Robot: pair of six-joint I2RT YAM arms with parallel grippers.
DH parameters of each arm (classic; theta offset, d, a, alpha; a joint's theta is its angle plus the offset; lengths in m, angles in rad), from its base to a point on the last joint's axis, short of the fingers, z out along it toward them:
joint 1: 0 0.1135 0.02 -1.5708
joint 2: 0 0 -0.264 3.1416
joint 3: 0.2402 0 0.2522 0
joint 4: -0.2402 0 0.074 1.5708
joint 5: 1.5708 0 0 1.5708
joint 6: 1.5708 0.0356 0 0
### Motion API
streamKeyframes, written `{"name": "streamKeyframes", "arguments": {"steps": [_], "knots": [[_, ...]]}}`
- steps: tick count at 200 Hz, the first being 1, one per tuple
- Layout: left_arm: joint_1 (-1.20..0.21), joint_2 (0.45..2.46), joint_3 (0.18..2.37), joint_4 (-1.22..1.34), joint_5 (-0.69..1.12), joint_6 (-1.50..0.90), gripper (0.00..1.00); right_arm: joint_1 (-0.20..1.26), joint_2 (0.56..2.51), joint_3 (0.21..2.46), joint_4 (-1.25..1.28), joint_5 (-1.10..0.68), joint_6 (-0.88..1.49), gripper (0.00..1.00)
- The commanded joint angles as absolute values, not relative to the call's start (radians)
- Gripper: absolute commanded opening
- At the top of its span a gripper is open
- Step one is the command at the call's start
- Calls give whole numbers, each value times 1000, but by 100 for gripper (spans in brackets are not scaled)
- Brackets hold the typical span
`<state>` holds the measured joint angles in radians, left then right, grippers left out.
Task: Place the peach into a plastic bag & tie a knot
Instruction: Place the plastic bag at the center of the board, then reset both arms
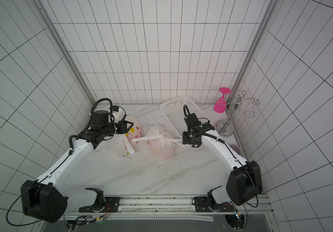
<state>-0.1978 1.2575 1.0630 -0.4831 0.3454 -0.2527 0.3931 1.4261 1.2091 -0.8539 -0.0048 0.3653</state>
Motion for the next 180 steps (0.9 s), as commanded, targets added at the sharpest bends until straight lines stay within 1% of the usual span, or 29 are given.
{"name": "streamKeyframes", "arguments": {"steps": [1,8,21,35,48,56,62,69,79,91,100,117,126,150,159,180], "knots": [[-168,1213,1082,-516,211,-198,67,330,1358,1324,-849,-69,358,64],[-152,1192,1077,-495,175,-198,70,305,1346,1332,-841,-65,361,64],[-125,1158,1066,-444,103,-199,78,254,1334,1343,-814,-48,373,65],[-117,1144,1035,-366,-46,-213,84,209,1321,1314,-740,9,393,68],[-121,1135,997,-292,-204,-220,84,188,1277,1211,-530,41,353,72],[-138,1115,935,-185,-305,-188,85,189,1237,1104,-358,76,297,75],[-157,1094,872,-74,-366,-128,85,189,1210,1014,-221,101,263,83],[-171,1069,785,76,-433,-74,85,189,1188,932,-101,150,227,100],[-173,1041,675,272,-517,-35,85,188,1178,857,20,225,162,99],[-164,1039,584,402,-581,-18,86,185,1195,811,77,346,94,99],[-163,1056,549,429,-651,-27,86,185,1216,777,106,412,57,99],[-164,1099,518,385,-741,-98,85,180,1261,678,235,465,15,99],[-161,1121,493,399,-756,-106,85,174,1293,613,362,471,-9,99],[-147,1172,370,584,-729,-103,86,163,1399,499,639,502,-25,99],[-128,1186,328,657,-662,-111,86,164,1427,476,679,487,-25,99],[-76,1264,255,862,-487,-123,86,150,1483,397,862,461,-21,99]]}}
